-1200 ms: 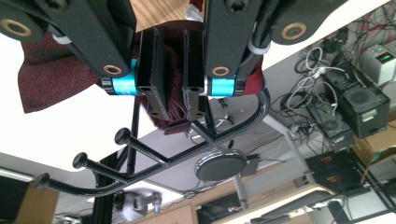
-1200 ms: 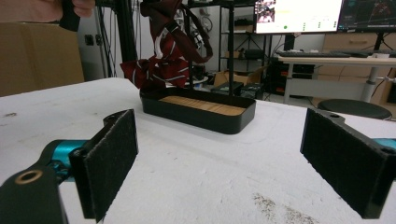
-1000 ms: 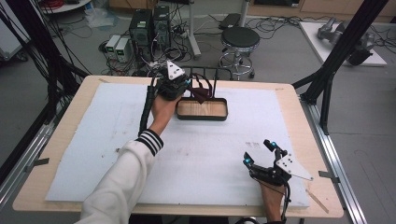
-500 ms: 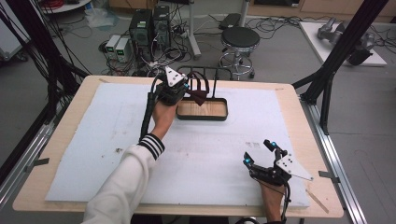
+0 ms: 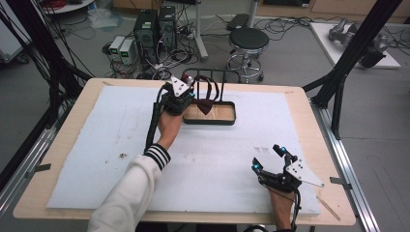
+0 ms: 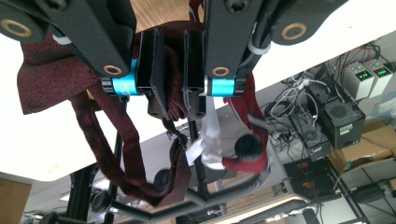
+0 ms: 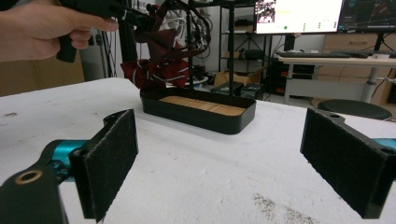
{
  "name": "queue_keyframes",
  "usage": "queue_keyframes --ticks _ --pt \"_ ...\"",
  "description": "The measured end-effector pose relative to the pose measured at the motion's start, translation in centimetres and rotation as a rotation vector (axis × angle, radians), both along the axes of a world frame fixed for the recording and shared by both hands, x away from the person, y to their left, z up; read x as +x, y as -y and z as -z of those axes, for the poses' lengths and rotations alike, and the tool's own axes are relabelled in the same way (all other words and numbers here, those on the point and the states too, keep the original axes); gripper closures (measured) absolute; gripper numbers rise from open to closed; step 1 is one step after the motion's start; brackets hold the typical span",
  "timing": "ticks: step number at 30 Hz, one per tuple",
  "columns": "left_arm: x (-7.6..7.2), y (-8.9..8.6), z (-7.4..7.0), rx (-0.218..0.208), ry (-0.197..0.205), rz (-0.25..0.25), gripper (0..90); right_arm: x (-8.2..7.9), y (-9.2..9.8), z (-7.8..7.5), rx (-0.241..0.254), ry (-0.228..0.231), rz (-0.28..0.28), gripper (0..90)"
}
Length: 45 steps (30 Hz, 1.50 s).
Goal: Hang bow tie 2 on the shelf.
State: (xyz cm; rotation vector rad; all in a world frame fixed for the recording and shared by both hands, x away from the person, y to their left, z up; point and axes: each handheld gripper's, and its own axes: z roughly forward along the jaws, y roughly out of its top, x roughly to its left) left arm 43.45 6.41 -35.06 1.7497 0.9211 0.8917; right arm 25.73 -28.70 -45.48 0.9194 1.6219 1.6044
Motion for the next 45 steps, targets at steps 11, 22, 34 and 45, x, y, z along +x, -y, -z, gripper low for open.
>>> queue_keyframes --ticks 11,22,34,45 --pt "0.3 0.4 1.1 -0.012 0.006 -0.03 80.5 0.0 0.0 0.0 0.001 0.001 0.001 10.4" --pt "0.8 0.4 2.1 -0.001 -0.002 -0.056 80.4 0.0 0.0 0.0 0.001 0.002 0.0 10.4" --pt "1.1 -0.4 2.5 -0.012 -0.013 -0.054 79.8 0.0 0.0 0.0 0.005 0.0 0.001 10.4" --pt "0.8 -0.5 2.5 -0.036 -0.017 -0.024 37.2 0.0 0.0 0.0 0.003 0.0 0.001 10.4"
